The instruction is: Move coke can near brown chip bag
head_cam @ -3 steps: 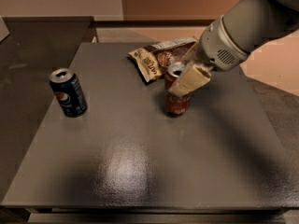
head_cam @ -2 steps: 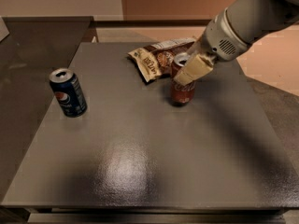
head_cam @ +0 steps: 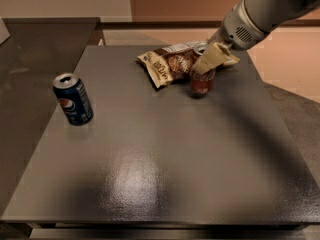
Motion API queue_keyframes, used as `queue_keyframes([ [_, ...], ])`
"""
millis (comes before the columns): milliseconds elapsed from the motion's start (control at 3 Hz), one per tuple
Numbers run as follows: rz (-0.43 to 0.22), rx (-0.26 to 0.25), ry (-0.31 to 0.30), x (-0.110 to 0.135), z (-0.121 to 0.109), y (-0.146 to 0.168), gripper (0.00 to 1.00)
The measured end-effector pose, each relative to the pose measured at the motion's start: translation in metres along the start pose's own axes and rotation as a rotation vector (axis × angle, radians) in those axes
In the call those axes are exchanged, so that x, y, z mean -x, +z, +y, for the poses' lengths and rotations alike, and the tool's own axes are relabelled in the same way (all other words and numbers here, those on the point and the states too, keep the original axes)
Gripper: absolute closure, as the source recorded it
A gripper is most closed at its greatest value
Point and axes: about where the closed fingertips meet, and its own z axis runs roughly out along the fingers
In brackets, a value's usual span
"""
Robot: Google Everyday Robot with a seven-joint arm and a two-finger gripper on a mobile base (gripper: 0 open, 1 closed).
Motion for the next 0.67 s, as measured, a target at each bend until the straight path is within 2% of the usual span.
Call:
queue_keyframes([
  [333,0.007,-0.007,0.038,-0.006,-0.019,0.006,1.0],
  [667,0.021,-0.007,0.063,-0.014,-0.031,0.015,0.83],
])
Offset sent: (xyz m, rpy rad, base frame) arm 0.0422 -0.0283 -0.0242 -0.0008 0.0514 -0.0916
